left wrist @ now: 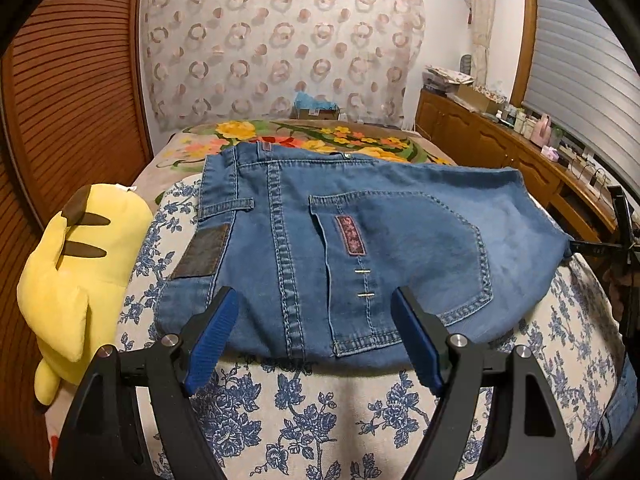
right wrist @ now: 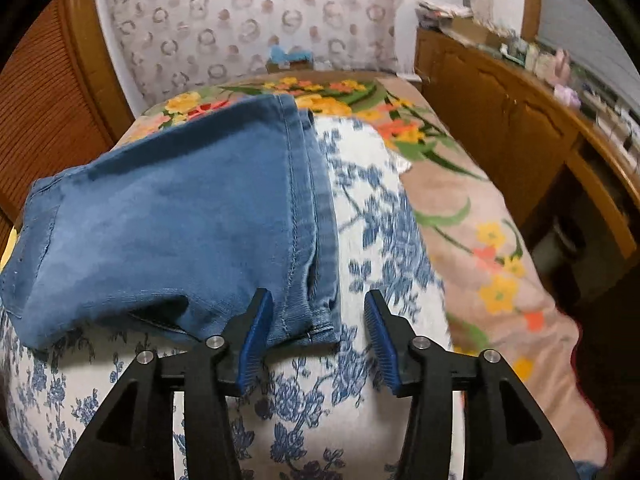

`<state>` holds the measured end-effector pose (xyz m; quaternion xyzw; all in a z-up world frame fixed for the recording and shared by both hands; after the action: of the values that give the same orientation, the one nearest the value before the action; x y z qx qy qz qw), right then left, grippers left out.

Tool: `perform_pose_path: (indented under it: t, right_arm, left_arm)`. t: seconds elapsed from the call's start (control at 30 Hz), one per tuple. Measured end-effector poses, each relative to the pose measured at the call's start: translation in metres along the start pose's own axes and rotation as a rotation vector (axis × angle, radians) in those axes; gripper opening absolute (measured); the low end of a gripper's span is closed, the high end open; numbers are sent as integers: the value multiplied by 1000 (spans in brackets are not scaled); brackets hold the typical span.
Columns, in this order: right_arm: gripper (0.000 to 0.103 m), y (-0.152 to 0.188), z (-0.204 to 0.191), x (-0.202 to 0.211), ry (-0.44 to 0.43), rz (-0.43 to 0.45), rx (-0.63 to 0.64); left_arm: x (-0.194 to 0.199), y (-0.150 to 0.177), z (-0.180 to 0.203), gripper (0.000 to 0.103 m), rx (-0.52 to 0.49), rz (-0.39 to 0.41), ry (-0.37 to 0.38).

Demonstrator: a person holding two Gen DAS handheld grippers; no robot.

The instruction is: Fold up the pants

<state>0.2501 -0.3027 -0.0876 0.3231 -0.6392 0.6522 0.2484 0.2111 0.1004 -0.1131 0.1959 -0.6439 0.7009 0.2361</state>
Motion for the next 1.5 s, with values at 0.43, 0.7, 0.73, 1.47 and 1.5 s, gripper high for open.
perform_pose_path:
  t: [0.43, 0.7, 0.73, 1.47, 1.5]
  right_arm:
    - [50, 1, -11, -4, 3, 27, 39]
    - [50, 10, -14, -8, 2, 75, 62]
    - [50, 10, -14, -8, 3, 75, 64]
    - [12, -9, -30, 22, -47, 172, 146]
    - [12, -13, -28, 26, -52, 182, 144]
  left_arm:
    - [-5, 1, -38, 79, 29, -19, -81]
    - [-17, -2, -79, 79, 81, -57, -167]
    - [-20, -1, -82, 79, 84, -70, -173]
    - [-14, -7, -63, 16, 95, -61, -70]
    - [-6, -13, -62, 16, 91, -38, -70]
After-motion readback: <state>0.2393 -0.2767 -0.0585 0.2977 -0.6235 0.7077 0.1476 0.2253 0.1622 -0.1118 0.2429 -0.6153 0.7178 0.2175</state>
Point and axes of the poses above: each gripper's, at about its wrist camera, not at the fingertips, and x roughly against the way its jaws point, z to its right, y to its underside, the point moved 5 cm from there along -x, roughly the way its jaws point, and after that the axes turned 5 degrees about z, right-handed, at the moved point
